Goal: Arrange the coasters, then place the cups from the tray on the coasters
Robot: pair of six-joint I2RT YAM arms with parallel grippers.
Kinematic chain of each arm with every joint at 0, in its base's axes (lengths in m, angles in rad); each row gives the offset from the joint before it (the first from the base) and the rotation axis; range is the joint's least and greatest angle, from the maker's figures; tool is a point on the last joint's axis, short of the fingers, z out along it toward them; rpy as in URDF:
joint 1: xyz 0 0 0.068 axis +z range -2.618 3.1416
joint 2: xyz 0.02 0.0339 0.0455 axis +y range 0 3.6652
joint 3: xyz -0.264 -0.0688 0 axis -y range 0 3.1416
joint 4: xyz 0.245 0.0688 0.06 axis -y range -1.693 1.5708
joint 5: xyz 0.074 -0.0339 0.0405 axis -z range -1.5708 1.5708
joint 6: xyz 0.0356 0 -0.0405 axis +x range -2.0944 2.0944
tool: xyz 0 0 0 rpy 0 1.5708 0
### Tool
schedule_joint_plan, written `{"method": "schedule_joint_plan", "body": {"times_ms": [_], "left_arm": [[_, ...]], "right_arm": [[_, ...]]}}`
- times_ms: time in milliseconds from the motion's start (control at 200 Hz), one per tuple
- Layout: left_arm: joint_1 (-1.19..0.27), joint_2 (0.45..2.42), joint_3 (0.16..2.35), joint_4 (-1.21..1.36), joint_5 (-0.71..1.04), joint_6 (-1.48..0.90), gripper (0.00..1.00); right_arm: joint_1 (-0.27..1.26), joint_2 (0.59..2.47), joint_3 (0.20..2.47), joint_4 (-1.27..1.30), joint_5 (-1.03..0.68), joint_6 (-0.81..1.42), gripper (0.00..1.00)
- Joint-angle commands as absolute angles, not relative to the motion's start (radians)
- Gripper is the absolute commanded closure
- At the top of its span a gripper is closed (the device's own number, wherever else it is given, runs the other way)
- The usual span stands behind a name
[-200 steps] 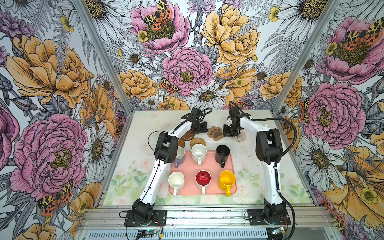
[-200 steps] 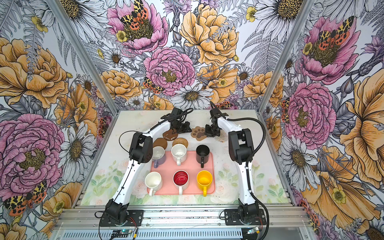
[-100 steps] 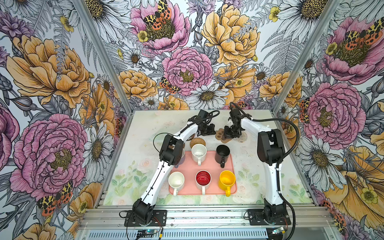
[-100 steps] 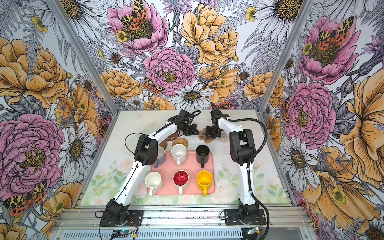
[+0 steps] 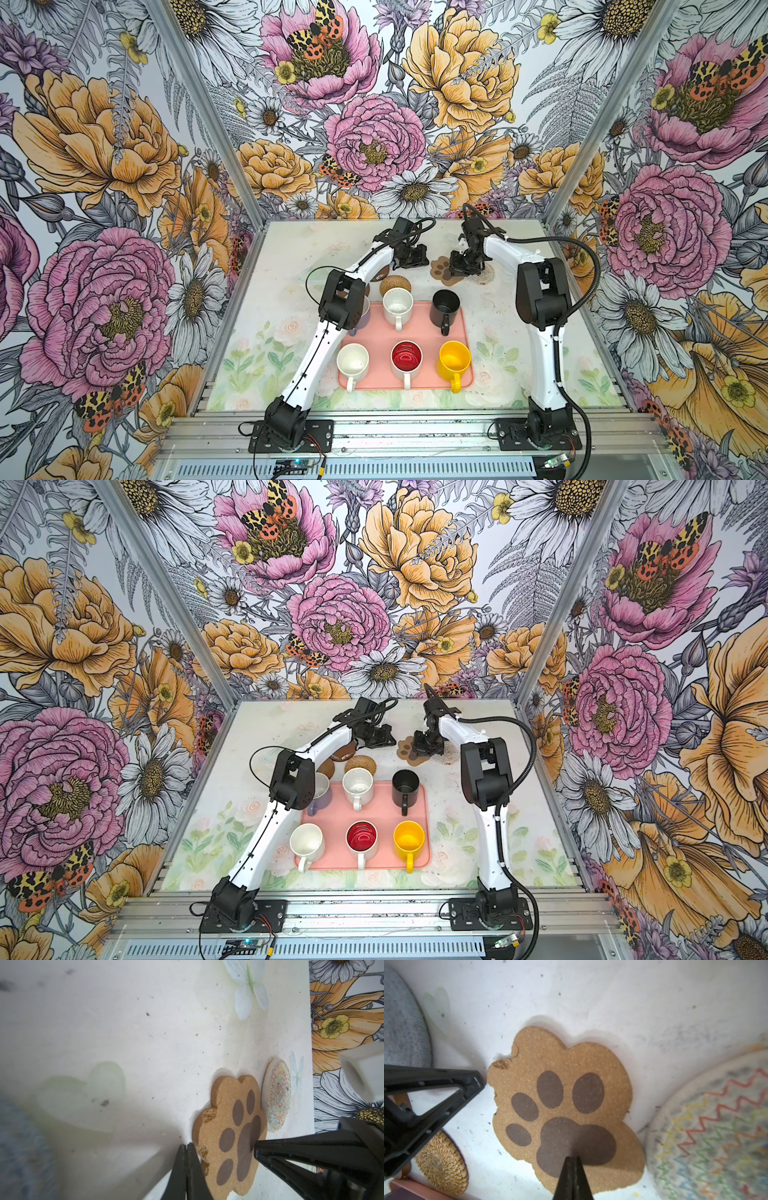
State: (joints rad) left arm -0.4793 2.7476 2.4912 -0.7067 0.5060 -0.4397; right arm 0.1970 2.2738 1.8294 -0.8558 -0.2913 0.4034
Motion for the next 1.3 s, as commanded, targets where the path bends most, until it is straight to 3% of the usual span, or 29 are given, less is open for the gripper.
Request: {"method": "schedule_joint_plan", "body": {"times_ms": [0, 215, 530, 616, 766, 911, 1296], "left_arm": [[-0.436, 2.734, 2.541, -0.711, 0.467, -0.456, 1.0], [-0.364, 2.638, 2.494, -0.712, 0.463, -0.434, 1.0], [-0.269, 2.378, 2.109, -0.712, 0.387, -0.322, 1.0], [-0.257, 2.323, 2.023, -0.712, 0.381, -0.294, 1.0], [-0.257, 2.253, 1.899, -0.713, 0.383, -0.25, 1.0], [-0.265, 2.21, 1.816, -0.713, 0.382, -0.231, 1.0], [-0.303, 2.169, 1.711, -0.715, 0.377, -0.217, 1.0]], "right_arm": [[0.219, 2.218, 1.831, -0.815, -0.325, 0.41, 1.0], [0.275, 2.238, 1.87, -0.796, -0.351, 0.428, 1.0], [0.354, 2.336, 2.011, -0.795, -0.415, 0.448, 1.0], [0.375, 2.365, 2.046, -0.797, -0.45, 0.452, 0.96], [0.405, 2.391, 2.064, -0.8, -0.494, 0.45, 0.94], [0.427, 2.405, 2.053, -0.799, -0.53, 0.448, 1.0], [0.478, 2.461, 2.048, -0.84, -0.556, 0.441, 1.0]]}}
